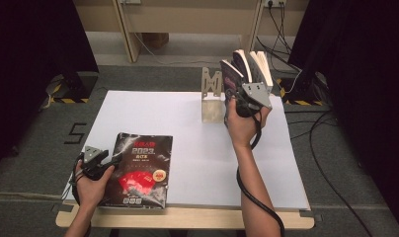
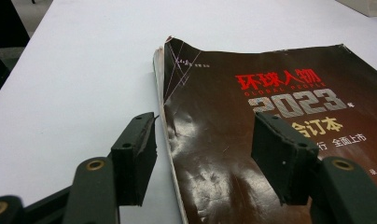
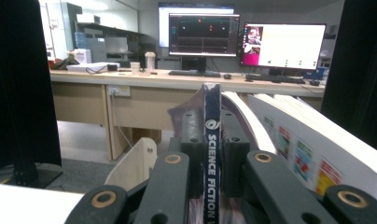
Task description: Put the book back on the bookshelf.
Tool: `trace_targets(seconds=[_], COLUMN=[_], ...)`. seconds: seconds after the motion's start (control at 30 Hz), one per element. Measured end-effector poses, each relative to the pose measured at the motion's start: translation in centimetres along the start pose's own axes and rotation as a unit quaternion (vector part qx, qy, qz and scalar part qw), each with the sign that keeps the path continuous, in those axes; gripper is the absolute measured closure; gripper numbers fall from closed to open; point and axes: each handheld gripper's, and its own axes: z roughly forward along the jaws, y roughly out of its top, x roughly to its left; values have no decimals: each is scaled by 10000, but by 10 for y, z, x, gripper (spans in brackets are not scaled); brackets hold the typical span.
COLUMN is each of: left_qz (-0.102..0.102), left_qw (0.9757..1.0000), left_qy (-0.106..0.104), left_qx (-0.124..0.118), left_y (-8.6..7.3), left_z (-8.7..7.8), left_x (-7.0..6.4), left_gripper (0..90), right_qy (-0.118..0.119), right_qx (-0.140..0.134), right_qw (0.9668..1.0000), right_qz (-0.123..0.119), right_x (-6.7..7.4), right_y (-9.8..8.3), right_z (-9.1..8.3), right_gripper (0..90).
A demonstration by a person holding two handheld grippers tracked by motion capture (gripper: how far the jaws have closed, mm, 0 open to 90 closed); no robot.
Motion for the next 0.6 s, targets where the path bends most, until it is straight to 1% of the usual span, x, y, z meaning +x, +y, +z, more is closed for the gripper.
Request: trace_targets(seconds=[0.03,0.07,0.1,0.23,0.27,0.4,0.5,0.53,0.6], left_qz=[-3,-8,-13,-20,-20,-8,-13,-16,-32], left_qw=[10000,10000,10000,10000,10000,10000,10000,10000,10000], left_qy=[-4,-1,-2,2,6,0,1,4,1], left_qx=[15,27,24,40,38,7,6,18,31], left_y=[0,0,0,0,0,0,0,0,0], left_z=[0,0,0,0,0,0,0,0,-1], left_x=[0,0,0,1,1,0,0,1,1], left_gripper=[396,396,396,396,396,396,396,395,395], right_qy=[20,18,25,28,34,115,161,158,181], right_qx=[53,67,129,228,244,320,421,442,512], right_qw=[10000,10000,9999,9997,9997,9994,9990,9989,9985], right_qz=[53,25,63,-11,43,32,56,25,78], right_x=[-1,-3,-4,-8,-8,-10,-11,-12,-13], right_y=[-1,-1,-1,-3,-4,-6,-5,-5,-5], right_z=[-3,-4,-7,-15,-18,-28,-33,-34,-36], right_gripper=[836,837,837,834,833,825,819,817,810])
